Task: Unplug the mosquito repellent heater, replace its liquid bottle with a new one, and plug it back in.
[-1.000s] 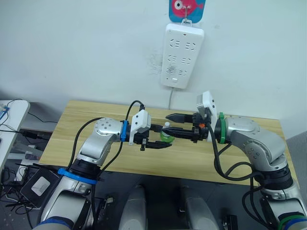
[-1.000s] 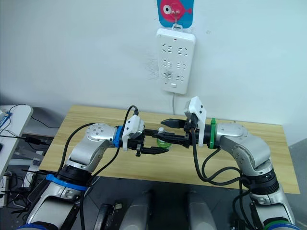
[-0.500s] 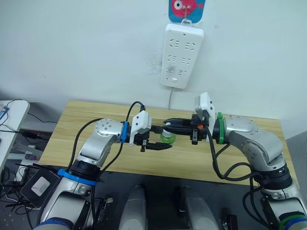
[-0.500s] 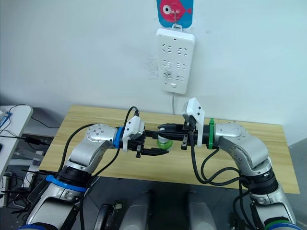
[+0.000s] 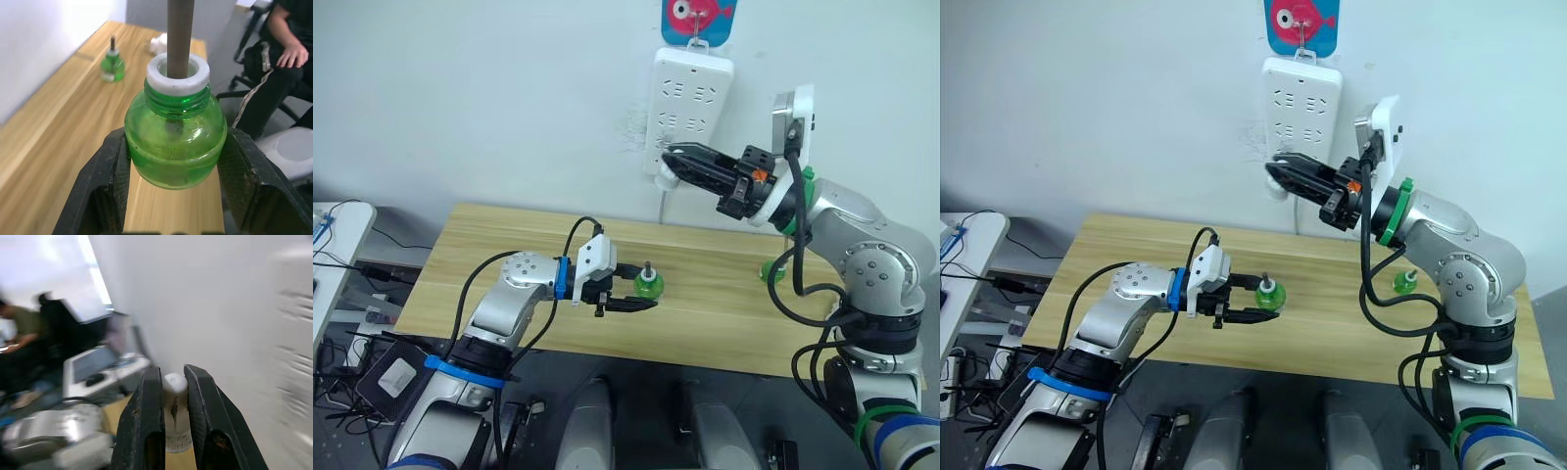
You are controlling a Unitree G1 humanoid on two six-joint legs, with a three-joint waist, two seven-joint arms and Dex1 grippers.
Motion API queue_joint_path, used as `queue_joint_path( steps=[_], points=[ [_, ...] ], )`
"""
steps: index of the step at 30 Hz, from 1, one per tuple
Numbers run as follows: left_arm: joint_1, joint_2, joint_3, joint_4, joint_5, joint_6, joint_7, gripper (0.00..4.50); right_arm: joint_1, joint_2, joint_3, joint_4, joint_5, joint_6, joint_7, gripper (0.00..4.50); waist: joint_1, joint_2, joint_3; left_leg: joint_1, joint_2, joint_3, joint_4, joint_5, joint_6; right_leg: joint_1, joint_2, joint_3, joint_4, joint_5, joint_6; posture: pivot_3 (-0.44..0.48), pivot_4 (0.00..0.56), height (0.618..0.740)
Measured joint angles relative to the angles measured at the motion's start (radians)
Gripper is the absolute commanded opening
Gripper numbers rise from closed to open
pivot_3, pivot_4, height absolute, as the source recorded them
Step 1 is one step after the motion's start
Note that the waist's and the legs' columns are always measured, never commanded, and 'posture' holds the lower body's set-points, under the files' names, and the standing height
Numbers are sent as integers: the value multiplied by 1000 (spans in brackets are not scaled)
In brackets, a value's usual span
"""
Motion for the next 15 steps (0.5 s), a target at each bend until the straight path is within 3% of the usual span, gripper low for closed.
queue_joint_path(
  steps=[2, 5, 10, 15],
  points=[
    [20, 8, 21, -14, -3, 5, 13, 2205, 181, -14, 31, 81, -195, -174, -67, 282, 7, -1, 0, 0, -1, 1, 0, 0, 0, 1, 0, 1, -4, 0, 0, 95, 288, 740],
    [29, 25, 37, -19, -4, 14, 25, 2205, 324, -1, 82, 249, -388, -406, -114, 282, 0, 0, 0, 0, -2, 7, 0, 0, 1, -2, 0, 6, 1, 0, 0, 113, 290, 740],
    [32, 32, 37, -91, -12, 51, 26, 2205, 340, 77, 62, 439, -494, -697, -172, 282, -19, 0, 0, 2, 4, 5, -1, 1, 0, -2, 4, 5, 3, 0, 0, 133, 299, 740],
    [53, 63, 43, -123, -16, 85, 25, 2205, 327, 169, 64, 597, -500, -796, -174, 282, -16, 0, 0, 2, 5, 3, -2, 1, 0, -2, 7, 3, 3, -1, -8, 162, 305, 740]
  ],
)
